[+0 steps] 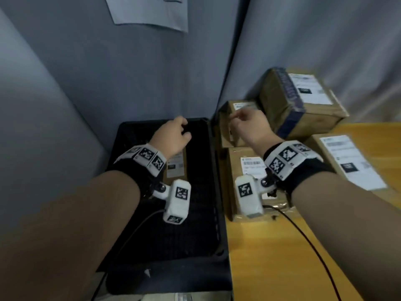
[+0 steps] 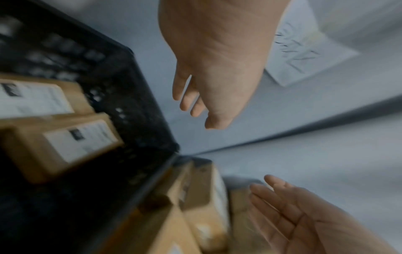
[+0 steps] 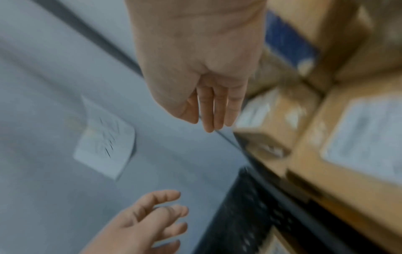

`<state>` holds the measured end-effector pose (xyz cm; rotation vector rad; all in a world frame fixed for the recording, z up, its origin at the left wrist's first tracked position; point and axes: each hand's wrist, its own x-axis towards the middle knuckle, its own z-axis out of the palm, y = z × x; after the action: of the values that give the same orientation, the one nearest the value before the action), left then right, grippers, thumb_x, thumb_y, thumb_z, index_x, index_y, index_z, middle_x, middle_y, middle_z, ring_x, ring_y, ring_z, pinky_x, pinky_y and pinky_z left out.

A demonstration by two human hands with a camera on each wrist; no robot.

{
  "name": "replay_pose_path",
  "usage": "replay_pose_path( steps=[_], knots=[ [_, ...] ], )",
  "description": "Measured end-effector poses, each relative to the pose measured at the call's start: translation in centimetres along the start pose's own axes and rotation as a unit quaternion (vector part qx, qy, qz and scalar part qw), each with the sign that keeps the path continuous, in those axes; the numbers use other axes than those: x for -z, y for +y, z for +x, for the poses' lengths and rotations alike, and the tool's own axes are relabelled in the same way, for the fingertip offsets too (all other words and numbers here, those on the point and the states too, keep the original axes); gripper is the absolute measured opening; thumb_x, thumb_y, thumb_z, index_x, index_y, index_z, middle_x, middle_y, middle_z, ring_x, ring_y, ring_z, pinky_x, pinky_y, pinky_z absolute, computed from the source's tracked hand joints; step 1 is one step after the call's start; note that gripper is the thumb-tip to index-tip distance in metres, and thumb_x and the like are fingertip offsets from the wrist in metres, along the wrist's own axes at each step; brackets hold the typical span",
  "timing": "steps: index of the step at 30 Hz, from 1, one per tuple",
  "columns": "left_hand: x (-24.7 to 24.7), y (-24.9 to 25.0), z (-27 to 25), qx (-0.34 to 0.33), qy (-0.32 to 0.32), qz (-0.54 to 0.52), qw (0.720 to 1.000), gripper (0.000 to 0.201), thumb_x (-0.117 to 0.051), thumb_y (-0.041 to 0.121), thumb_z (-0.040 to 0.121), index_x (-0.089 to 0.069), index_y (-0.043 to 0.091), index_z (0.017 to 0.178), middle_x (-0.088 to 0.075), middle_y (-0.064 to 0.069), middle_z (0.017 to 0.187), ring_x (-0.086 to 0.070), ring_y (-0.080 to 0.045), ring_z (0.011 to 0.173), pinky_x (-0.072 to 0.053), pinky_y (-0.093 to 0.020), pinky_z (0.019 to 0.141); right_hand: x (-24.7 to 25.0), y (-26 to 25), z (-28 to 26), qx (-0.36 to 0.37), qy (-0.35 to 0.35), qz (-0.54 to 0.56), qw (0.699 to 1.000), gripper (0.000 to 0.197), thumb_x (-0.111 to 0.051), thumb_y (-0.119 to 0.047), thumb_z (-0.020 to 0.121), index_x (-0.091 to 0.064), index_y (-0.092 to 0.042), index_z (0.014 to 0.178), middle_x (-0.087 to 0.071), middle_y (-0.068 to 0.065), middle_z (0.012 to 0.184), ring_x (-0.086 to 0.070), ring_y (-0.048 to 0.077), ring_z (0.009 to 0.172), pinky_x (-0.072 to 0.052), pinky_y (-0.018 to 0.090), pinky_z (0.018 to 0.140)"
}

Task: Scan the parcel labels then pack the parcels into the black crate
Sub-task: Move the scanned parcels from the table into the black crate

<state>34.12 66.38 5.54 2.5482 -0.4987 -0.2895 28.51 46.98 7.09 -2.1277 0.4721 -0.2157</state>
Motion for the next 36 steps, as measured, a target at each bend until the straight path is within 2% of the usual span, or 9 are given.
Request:
replay_pose_path(
  steps=[2, 6, 9, 17, 21, 24, 29, 32, 36],
  knots=[
    [0.2, 2.9, 0.2, -0.013, -0.006, -0.011, 1.000, 0.042, -0.052, 0.026, 0.095, -0.045, 0.012, 0.135, -0.056, -0.011, 0.130, -0.055, -0.026, 0.116, -0.043, -0.037, 0.100, 3.1, -0.7, -0.2, 0.011, 0.025, 0.007, 1.000, 0.016, -0.056, -0.008, 0.088, -0.066, -0.007, 0.100, -0.070, 0.014, 0.098, -0.065, 0.028, 0.090, -0.055, 0.040, 0.085],
    [-0.3, 8.1, 0.3, -0.027, -0.022, -0.038, 0.999, 0.042, -0.051, 0.031, 0.097, -0.044, 0.013, 0.135, -0.057, -0.008, 0.130, -0.055, -0.024, 0.116, -0.042, -0.033, 0.098, 9.2, -0.7, -0.5, 0.035, 0.059, -0.002, 0.998, 0.011, -0.056, -0.010, 0.091, -0.062, -0.018, 0.096, -0.065, -0.003, 0.090, -0.060, 0.012, 0.079, -0.049, 0.017, 0.065],
    [-1.5, 12.0, -0.1, -0.022, -0.048, -0.089, 0.995, 0.044, -0.049, 0.036, 0.098, -0.043, 0.013, 0.135, -0.059, -0.003, 0.119, -0.057, -0.018, 0.105, -0.041, -0.027, 0.086, 13.7, 1.5, -0.7, 0.021, 0.087, -0.037, 0.995, 0.014, -0.055, -0.011, 0.091, -0.064, -0.016, 0.101, -0.064, 0.003, 0.097, -0.061, 0.020, 0.094, -0.048, 0.027, 0.083],
    [-9.2, 19.8, -1.3, 0.068, -0.203, -0.189, 0.958, 0.064, -0.041, 0.061, 0.093, -0.039, 0.016, 0.139, -0.049, -0.003, 0.130, -0.052, -0.022, 0.115, -0.047, -0.042, 0.100, 22.0, 10.7, -3.3, -0.192, 0.040, -0.097, 0.976, 0.052, -0.059, -0.038, 0.091, -0.049, -0.006, 0.131, -0.058, 0.010, 0.125, -0.056, 0.030, 0.113, -0.040, 0.029, 0.083],
    [-12.3, 22.3, -3.1, 0.138, -0.272, -0.249, 0.919, 0.074, -0.037, 0.066, 0.091, -0.031, 0.020, 0.148, -0.044, -0.006, 0.144, -0.051, -0.024, 0.123, -0.047, -0.037, 0.098, 22.5, 13.8, -5.0, -0.298, -0.086, -0.030, 0.950, 0.048, -0.055, -0.056, 0.090, -0.055, -0.011, 0.105, -0.062, 0.007, 0.104, -0.056, 0.020, 0.082, -0.039, 0.031, 0.068],
    [-13.5, 23.0, -4.1, 0.152, -0.295, -0.279, 0.901, 0.069, -0.037, 0.066, 0.091, -0.034, 0.025, 0.146, -0.046, -0.004, 0.145, -0.052, -0.024, 0.122, -0.045, -0.038, 0.099, 21.6, 15.3, -5.4, -0.300, -0.087, 0.023, 0.950, 0.055, -0.061, -0.056, 0.086, -0.058, -0.010, 0.115, -0.064, 0.001, 0.091, -0.060, 0.017, 0.078, -0.044, 0.028, 0.062],
    [-13.9, 22.7, -5.1, 0.172, -0.264, -0.374, 0.872, 0.058, -0.046, 0.057, 0.093, -0.039, 0.027, 0.142, -0.053, 0.004, 0.139, -0.053, -0.026, 0.121, -0.045, -0.038, 0.097, 20.2, 15.4, -5.6, -0.277, -0.110, 0.085, 0.951, 0.055, -0.065, -0.057, 0.081, -0.056, -0.020, 0.120, -0.071, -0.002, 0.102, -0.067, 0.017, 0.086, -0.048, 0.027, 0.064],
    [-13.5, 21.2, -5.7, 0.170, -0.219, -0.399, 0.874, 0.053, -0.055, 0.051, 0.091, -0.046, 0.027, 0.137, -0.063, 0.006, 0.124, -0.057, -0.020, 0.117, -0.047, -0.043, 0.100, 19.8, 14.5, -6.0, -0.276, -0.152, 0.103, 0.943, 0.069, -0.072, -0.068, 0.066, -0.061, -0.028, 0.121, -0.073, -0.004, 0.109, -0.067, 0.019, 0.102, -0.050, 0.039, 0.092],
    [-11.4, 17.2, -6.3, 0.159, -0.143, -0.391, 0.895, 0.092, -0.068, 0.069, 0.064, -0.042, 0.027, 0.141, -0.064, 0.003, 0.125, -0.059, -0.019, 0.115, -0.044, -0.046, 0.104, 17.8, 12.1, -6.7, -0.252, -0.210, 0.119, 0.937, 0.062, -0.073, -0.068, 0.058, -0.070, -0.034, 0.109, -0.073, -0.002, 0.111, -0.063, 0.025, 0.111, -0.043, 0.051, 0.104]
  ],
)
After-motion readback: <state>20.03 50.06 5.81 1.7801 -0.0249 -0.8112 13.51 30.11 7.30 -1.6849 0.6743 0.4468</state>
